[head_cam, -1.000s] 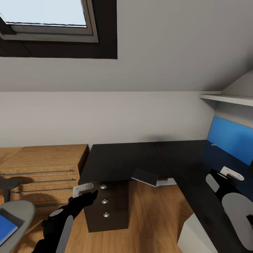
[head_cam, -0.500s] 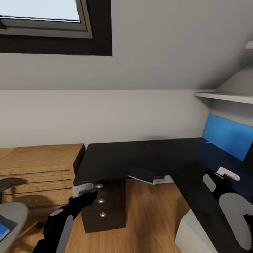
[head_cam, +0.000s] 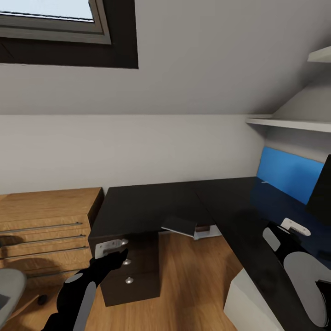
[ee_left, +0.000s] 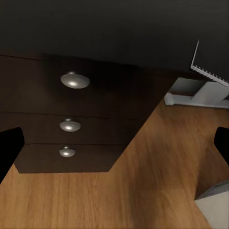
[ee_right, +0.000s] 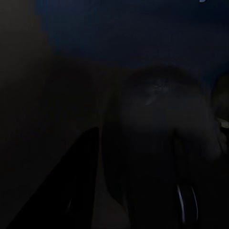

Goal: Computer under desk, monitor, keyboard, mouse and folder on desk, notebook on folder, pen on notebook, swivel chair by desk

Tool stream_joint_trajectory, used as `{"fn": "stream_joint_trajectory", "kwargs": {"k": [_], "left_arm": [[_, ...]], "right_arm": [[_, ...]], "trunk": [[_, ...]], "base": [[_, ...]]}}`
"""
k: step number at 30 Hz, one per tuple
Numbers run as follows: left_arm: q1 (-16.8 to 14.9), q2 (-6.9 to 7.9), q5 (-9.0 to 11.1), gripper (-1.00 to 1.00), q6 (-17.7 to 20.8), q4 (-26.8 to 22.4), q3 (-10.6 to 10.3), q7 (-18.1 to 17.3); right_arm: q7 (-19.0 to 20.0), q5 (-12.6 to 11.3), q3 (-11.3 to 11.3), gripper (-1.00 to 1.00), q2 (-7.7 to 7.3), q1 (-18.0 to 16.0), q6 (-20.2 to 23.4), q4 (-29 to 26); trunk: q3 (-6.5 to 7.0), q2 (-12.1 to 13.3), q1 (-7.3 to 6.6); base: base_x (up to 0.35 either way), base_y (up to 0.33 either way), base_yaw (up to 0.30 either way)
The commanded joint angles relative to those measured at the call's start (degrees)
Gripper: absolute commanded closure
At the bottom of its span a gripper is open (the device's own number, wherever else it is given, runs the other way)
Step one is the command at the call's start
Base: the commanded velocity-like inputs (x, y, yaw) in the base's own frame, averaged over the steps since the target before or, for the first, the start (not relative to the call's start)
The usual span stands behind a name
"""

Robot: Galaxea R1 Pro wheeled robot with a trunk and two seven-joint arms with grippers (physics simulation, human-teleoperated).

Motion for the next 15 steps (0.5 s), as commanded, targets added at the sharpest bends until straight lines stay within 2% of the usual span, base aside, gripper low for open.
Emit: {"fn": "stream_joint_trajectory", "kwargs": {"k": [1,12,15], "left_arm": [[-0.04,-0.04,0.61,-1.0,0.3,-0.07,0.04,0.4],[-0.04,-0.04,0.61,-1.0,0.26,-0.07,0.04,0.4],[-0.04,-0.04,0.58,-1.0,0.27,-0.07,0.1,0.41]], "right_arm": [[-0.05,-0.42,0.04,1.0,-0.01,-0.02,0.09,-0.09],[-0.05,-0.43,0.04,1.0,0.07,-0.02,0.1,0.05],[-0.05,-0.36,-0.02,1.0,0.97,-0.01,0.07,0.05]], "trunk": [[-0.25,-0.46,0.23],[-2.23,-4.87,2.64],[-2.77,-6.07,3.3]], "base": [[0.0,0.0,0.0],[0.0,0.0,0.0],[0.0,0.0,0.0]]}}
